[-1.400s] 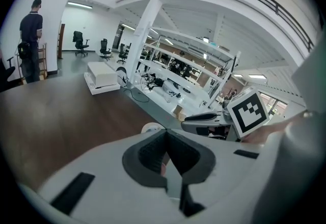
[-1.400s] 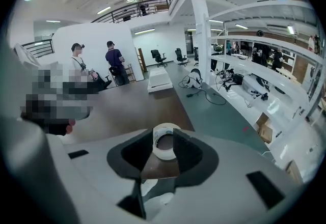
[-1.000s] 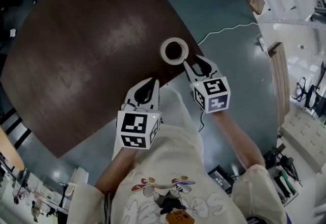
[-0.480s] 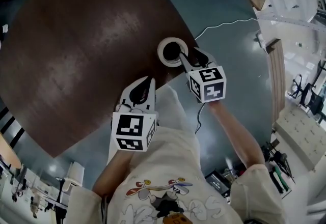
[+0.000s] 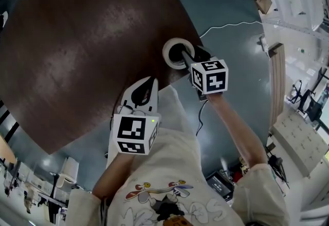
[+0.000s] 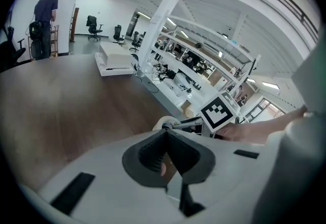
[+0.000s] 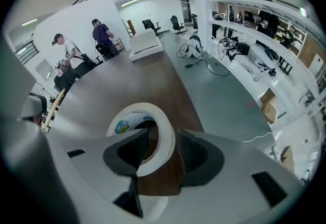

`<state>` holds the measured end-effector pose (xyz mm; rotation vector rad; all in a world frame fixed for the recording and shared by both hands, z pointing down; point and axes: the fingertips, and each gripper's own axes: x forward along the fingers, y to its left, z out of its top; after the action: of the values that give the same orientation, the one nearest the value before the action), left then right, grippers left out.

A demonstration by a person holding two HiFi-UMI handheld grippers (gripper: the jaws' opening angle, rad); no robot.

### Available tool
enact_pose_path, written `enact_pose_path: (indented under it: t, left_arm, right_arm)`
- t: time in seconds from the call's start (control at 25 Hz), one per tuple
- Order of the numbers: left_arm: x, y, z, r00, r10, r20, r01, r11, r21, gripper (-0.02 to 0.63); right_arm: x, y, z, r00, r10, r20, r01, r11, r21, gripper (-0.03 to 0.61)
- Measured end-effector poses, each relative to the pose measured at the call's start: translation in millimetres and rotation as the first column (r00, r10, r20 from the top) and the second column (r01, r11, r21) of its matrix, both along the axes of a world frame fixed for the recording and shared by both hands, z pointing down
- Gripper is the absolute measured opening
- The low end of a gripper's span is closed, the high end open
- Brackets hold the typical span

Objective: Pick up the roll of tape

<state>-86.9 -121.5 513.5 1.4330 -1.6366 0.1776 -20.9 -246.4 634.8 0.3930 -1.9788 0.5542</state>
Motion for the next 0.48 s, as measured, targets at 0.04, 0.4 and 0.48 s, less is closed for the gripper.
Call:
enact_pose_path:
  t: [0.04,0.4,0.48]
  left_arm:
    - [-0.5,2.1,-0.3,1.0,-0.003,-0.002,0.003,1.0,0.0,0.006]
    - [-6.2,11.9,3.8,0.999,-0.032,-0.018,0.032,0.999,-0.002,0.006]
    - [-10.6,15.3,3.4,0.999,-0.04,-0.019,0.04,0.999,-0.001,0.006]
  right_arm:
    - [-0.9,1.7,1.3,1.0,-0.004,-0.01,0.004,1.0,-0.003,0.187]
    - [-2.7,8.5,21.5,0.992,-0.027,-0.12,0.023,0.999,-0.032,0.173]
    - [-5.3,11.2,23.3,0.99,-0.028,-0.136,0.024,0.999,-0.03,0.166]
